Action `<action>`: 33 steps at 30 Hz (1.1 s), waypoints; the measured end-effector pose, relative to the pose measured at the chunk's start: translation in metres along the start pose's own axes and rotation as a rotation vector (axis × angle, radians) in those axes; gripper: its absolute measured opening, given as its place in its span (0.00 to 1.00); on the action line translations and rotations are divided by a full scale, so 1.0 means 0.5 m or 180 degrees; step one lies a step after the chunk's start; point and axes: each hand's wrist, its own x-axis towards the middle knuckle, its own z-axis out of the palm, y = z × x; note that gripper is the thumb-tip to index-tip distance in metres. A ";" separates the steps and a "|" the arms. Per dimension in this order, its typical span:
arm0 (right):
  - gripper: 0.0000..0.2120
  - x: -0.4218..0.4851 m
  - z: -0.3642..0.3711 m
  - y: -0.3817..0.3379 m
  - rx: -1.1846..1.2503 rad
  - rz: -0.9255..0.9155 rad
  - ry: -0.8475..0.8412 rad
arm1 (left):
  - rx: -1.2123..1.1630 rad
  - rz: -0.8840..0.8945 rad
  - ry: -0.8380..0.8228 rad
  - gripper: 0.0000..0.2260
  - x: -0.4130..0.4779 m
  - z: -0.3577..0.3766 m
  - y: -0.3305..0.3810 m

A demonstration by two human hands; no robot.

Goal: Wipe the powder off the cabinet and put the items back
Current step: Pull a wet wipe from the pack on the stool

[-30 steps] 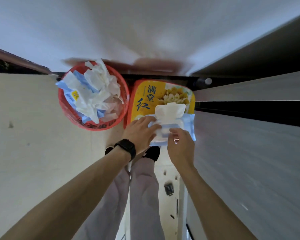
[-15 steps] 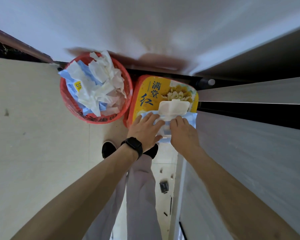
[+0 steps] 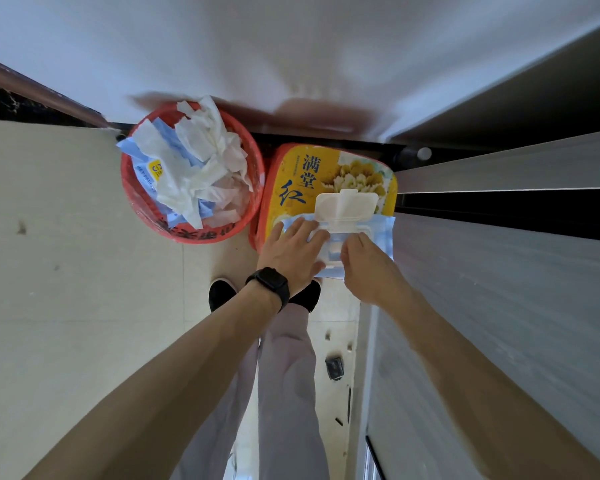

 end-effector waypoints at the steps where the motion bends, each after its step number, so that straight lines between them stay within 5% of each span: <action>1: 0.02 -0.006 0.001 -0.001 -0.0004 -0.0026 0.0137 | 0.0003 -0.0001 0.0002 0.23 0.000 -0.001 0.001; 6: 0.09 -0.014 0.003 -0.023 0.0196 0.0077 0.0685 | 0.0040 -0.0022 0.0027 0.23 0.001 -0.006 0.002; 14: 0.05 0.010 0.006 -0.033 -0.0849 -0.0235 0.0370 | 0.0038 -0.0047 0.0087 0.23 0.001 -0.001 0.005; 25: 0.07 0.012 -0.005 -0.011 -0.0574 -0.0631 -0.0054 | 0.0007 -0.0146 0.0147 0.23 -0.002 -0.001 0.013; 33: 0.04 -0.051 -0.016 0.045 0.1189 0.0717 0.0246 | -0.0063 -0.0186 0.0134 0.23 -0.001 0.004 0.012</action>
